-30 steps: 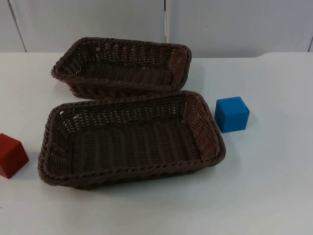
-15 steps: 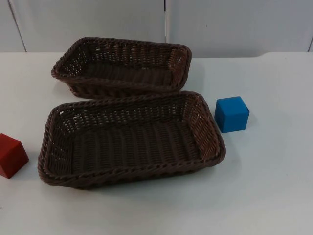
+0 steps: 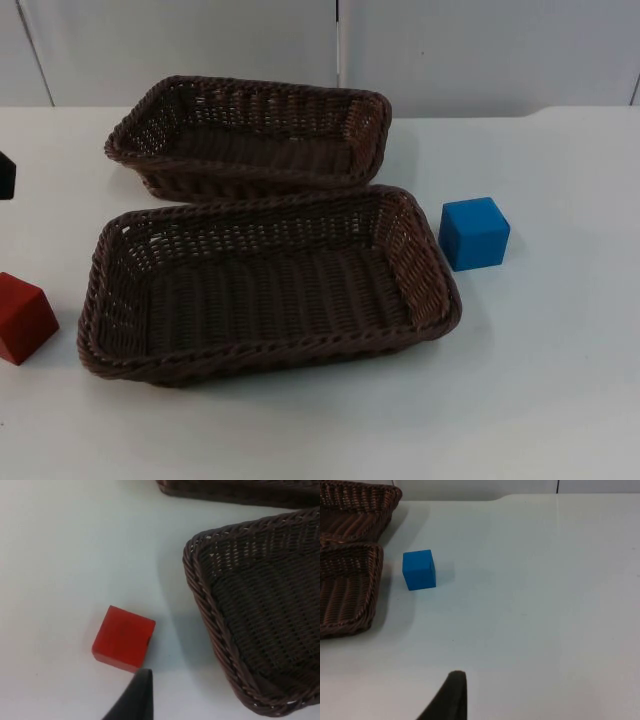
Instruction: Pick up one cube with the left hand and place it into the upper basket. Pick up one cube with the right hand and place it into the lower basket.
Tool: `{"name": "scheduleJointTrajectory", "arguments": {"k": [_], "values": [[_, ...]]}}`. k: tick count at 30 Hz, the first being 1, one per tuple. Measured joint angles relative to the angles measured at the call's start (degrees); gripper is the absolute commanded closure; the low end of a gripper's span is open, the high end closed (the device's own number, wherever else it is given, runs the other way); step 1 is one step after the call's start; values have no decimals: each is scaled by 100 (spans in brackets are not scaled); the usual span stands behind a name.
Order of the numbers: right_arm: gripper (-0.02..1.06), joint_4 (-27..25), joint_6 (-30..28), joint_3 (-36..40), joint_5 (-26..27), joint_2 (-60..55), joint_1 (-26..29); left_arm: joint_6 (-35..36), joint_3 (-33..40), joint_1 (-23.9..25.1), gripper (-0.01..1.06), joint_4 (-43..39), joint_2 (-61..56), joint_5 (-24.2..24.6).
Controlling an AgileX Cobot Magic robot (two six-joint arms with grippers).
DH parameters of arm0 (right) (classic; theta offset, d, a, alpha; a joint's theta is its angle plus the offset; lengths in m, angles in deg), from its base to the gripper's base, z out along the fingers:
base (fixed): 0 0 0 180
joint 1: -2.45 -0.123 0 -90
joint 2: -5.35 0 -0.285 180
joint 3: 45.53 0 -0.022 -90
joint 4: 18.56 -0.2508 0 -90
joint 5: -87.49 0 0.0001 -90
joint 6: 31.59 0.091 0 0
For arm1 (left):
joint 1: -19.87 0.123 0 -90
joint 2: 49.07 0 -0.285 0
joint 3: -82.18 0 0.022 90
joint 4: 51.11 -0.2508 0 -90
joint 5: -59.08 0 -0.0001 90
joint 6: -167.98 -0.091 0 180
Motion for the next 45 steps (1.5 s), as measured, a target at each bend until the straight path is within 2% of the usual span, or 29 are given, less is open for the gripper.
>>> {"name": "scheduleJointTrajectory", "arguments": {"k": [13, 28, 32, 36, 37, 45], "values": [[-1, 0, -35, 0, 0, 0, 0, 0, -239, 0, 0, 0, 762, -161], [-1, 0, -35, 0, 0, 0, 0, 0, -239, 0, 0, 0, 791, -464], [-1, 0, -35, -26, 84, -313, 0, 0, -239, 0, 0, 12, 791, -488], [-1, 0, -38, -337, 763, -1141, -10, 0, -293, 0, 2, 38, 768, -466], [-1, 0, -38, -337, 763, -1141, -10, 0, -293, 0, 3, 38, 768, -466], [-1, 0, -38, -720, 1913, -2981, -10, 0, -422, -40, 7, -60, 168, -382]]}}
